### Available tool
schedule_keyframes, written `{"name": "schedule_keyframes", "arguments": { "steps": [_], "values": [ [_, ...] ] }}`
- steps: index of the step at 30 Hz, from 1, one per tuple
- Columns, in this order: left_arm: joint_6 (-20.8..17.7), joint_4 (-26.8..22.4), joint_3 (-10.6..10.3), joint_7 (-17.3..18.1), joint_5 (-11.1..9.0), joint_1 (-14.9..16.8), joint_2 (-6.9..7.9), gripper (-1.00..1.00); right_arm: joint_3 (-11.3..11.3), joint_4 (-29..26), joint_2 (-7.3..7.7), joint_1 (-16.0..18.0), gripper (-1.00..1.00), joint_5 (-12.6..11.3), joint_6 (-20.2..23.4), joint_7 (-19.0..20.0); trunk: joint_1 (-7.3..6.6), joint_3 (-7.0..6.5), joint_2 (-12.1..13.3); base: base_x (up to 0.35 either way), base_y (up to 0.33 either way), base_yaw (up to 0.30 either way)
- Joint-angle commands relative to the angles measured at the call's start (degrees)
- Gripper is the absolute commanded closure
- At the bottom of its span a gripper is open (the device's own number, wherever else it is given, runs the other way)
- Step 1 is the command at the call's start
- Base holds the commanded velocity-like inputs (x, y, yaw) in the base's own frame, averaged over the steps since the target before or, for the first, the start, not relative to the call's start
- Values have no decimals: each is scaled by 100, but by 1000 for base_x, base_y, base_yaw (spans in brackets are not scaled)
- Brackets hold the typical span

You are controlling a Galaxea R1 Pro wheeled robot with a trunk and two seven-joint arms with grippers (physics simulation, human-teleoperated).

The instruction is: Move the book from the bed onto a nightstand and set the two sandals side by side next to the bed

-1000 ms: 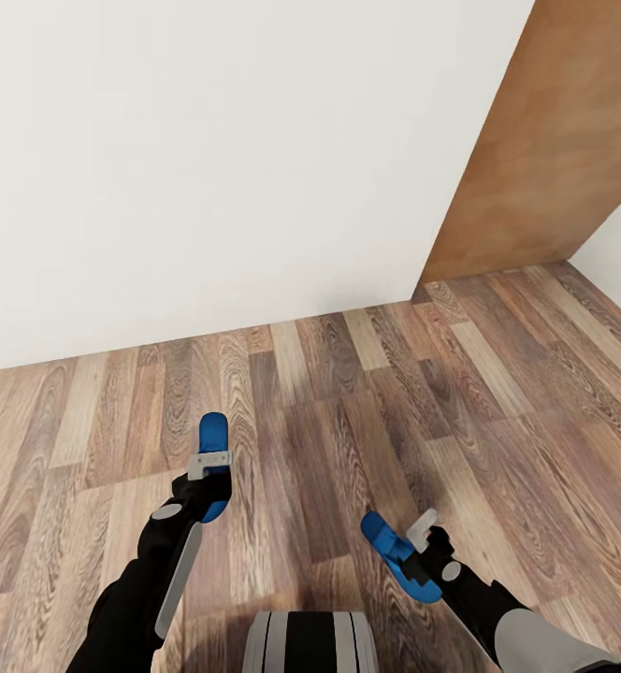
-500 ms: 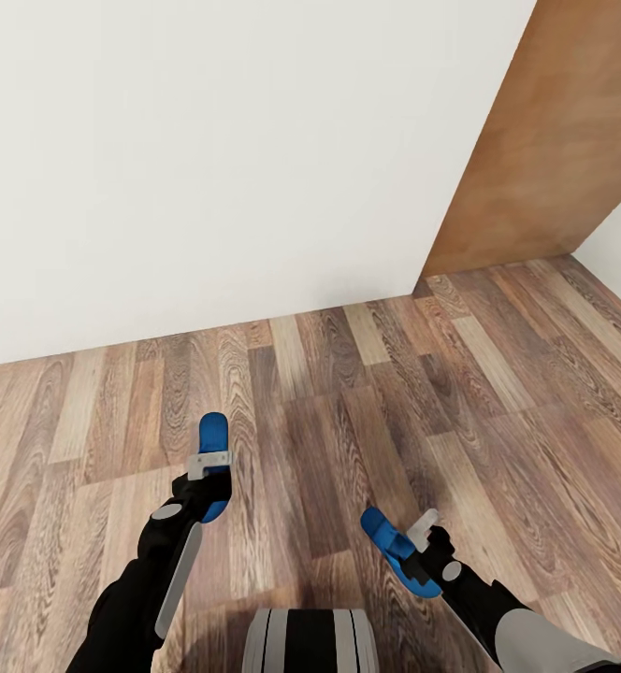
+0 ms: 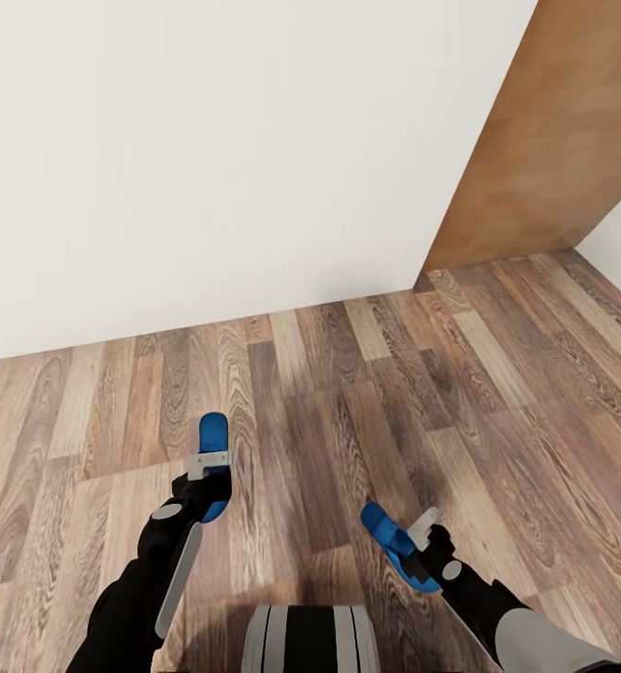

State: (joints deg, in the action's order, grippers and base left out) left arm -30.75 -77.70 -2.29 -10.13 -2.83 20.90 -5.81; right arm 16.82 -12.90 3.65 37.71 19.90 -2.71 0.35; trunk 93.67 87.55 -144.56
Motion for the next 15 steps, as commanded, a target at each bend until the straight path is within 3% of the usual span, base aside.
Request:
{"name": "schedule_keyframes", "arguments": {
  "steps": [1,15],
  "values": [
    [-27,-8,-8,-39,-25,1,1,100,-50,32,11,-1,-100,89,-21,-9,58,26,-2,0,0,0],
    [-27,-8,-8,-40,-25,1,1,100,-11,33,48,-1,-100,133,-85,47,63,71,-5,0,0,0]
  ]
}}
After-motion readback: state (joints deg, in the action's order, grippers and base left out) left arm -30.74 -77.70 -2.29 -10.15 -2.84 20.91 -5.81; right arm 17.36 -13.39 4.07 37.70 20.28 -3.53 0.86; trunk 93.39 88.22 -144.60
